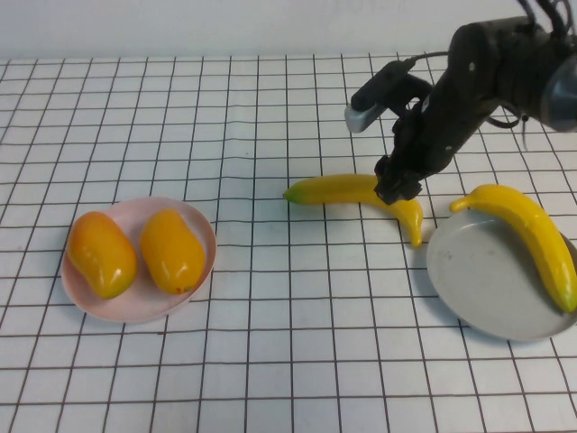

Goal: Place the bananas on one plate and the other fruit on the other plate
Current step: Put another type of fruit in the right plate

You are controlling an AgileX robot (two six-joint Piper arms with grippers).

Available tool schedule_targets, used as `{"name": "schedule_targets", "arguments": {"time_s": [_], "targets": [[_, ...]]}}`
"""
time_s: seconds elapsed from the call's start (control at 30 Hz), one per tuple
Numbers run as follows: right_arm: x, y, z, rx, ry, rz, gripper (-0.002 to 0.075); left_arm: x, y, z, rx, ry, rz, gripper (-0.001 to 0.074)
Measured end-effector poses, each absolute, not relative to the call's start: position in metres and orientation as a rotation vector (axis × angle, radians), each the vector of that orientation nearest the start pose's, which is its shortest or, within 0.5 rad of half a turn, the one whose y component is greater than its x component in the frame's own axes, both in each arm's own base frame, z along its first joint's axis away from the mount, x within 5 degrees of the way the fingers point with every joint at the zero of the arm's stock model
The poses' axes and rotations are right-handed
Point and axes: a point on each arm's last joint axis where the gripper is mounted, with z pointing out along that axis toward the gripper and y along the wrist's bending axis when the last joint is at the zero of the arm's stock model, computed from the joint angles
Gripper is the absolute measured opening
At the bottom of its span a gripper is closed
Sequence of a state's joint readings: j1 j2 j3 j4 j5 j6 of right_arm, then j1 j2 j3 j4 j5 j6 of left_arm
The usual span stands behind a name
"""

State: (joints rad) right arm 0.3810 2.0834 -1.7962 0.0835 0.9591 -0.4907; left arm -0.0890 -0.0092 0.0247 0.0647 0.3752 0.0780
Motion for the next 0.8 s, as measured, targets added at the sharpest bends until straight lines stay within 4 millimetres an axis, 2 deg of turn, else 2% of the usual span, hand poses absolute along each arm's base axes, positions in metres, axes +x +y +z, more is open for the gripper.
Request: {"name": "schedule_targets", "arguments": {"time_s": [0.17,0.3,0.4,0.47,0.53,0.63,0.8], "targets": [[0.450,0.185,0.203,-1.193,2.560,0.007,0.0424,0.053,-0.003,0.172,0.196,1.864,0.056,-0.0004],[0.463,0.187,0.185,-1.227,2.595,-0.032,0.0424,0.053,-0.003,0.172,0.196,1.864,0.056,-0.0004],[0.466,0.189,0.184,-1.224,2.598,-0.021,0.0417,0.053,-0.003,0.172,0.196,1.864,0.056,-0.0004],[0.466,0.190,0.184,-1.218,2.603,-0.008,0.0378,0.053,-0.003,0.172,0.196,1.864,0.056,-0.0004],[0.467,0.191,0.186,-1.177,2.618,0.005,0.0307,0.053,-0.003,0.172,0.196,1.864,0.056,-0.0004],[0.469,0.192,0.197,-1.095,2.655,0.021,0.0309,0.053,-0.003,0.172,0.196,1.864,0.056,-0.0004],[0.465,0.191,0.249,-0.896,2.621,0.070,0.0310,0.053,-0.003,0.172,0.196,1.864,0.056,-0.0004]]}}
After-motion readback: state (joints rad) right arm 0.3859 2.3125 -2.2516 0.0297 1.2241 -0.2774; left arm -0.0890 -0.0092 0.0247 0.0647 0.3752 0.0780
